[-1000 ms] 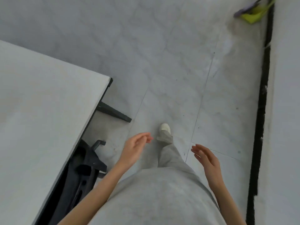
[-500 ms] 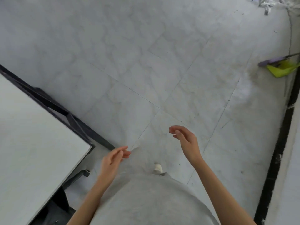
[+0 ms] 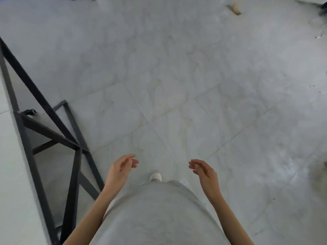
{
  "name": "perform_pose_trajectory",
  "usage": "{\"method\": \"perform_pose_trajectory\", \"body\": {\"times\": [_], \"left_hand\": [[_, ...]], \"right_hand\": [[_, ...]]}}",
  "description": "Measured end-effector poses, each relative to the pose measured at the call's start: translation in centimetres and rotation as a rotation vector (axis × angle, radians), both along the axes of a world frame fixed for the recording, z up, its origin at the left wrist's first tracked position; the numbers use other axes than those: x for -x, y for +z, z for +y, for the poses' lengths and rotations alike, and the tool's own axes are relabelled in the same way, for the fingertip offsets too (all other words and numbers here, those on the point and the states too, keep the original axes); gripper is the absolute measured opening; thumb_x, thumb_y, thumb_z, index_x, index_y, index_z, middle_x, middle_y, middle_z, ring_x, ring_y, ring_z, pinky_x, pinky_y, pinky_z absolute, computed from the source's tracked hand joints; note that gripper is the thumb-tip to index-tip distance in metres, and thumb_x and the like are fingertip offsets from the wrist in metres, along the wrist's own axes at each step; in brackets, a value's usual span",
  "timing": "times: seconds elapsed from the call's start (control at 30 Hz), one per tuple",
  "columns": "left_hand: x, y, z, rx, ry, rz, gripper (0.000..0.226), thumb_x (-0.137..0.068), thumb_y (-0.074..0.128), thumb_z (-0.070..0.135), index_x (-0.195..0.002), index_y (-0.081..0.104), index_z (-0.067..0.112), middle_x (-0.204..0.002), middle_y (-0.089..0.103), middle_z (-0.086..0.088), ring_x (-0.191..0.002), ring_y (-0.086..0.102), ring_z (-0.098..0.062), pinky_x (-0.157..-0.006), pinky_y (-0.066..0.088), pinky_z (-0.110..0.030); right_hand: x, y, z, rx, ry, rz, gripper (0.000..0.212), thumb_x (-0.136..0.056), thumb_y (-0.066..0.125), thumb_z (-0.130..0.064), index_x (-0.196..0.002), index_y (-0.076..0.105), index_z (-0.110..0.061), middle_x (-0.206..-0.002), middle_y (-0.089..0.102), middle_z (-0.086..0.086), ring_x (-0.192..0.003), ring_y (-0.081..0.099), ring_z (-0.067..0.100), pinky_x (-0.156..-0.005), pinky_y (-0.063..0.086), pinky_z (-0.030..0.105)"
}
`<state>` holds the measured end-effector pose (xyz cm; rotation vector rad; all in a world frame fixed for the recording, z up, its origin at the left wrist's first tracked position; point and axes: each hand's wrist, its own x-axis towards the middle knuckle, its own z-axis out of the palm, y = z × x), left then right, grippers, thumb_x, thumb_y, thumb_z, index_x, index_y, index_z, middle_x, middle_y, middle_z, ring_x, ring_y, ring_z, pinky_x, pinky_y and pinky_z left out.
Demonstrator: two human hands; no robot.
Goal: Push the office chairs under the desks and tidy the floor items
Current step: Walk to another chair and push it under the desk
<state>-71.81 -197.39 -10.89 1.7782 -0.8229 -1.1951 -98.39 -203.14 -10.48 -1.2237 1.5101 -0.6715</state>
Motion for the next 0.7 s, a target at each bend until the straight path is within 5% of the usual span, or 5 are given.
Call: {"method": "perform_pose_trajectory", "body": {"times": [0.37, 0.7], "left_hand": [[-5.2, 2.5, -31.5, 0.122, -0.053, -0.004, 0.028, -0.095, 0.043, 0.003, -0.096, 0.061, 0.024, -0.077, 0.070, 0.018, -0.076, 0.065, 0.001, -0.071, 0.046, -0.010], [-17.2, 2.7, -41.7, 0.033, 0.663, -0.073, 0.029, -0.094, 0.040, -0.001, -0.097, 0.064, 0.015, -0.081, 0.073, 0.004, -0.074, 0.066, -0.006, -0.068, 0.051, -0.013]], "right_hand": [[-6.5, -2.4, -27.8, -0.045, 0.042, -0.014, 0.027, -0.094, 0.044, -0.002, -0.093, 0.066, -0.018, -0.095, 0.071, 0.001, -0.087, 0.068, 0.010, -0.075, 0.053, 0.016], [-31.5, 4.1, -59.5, 0.054, 0.577, -0.187, 0.028, -0.094, 0.045, -0.004, -0.091, 0.064, -0.024, -0.094, 0.070, -0.003, -0.088, 0.068, 0.009, -0.083, 0.052, 0.022]]}}
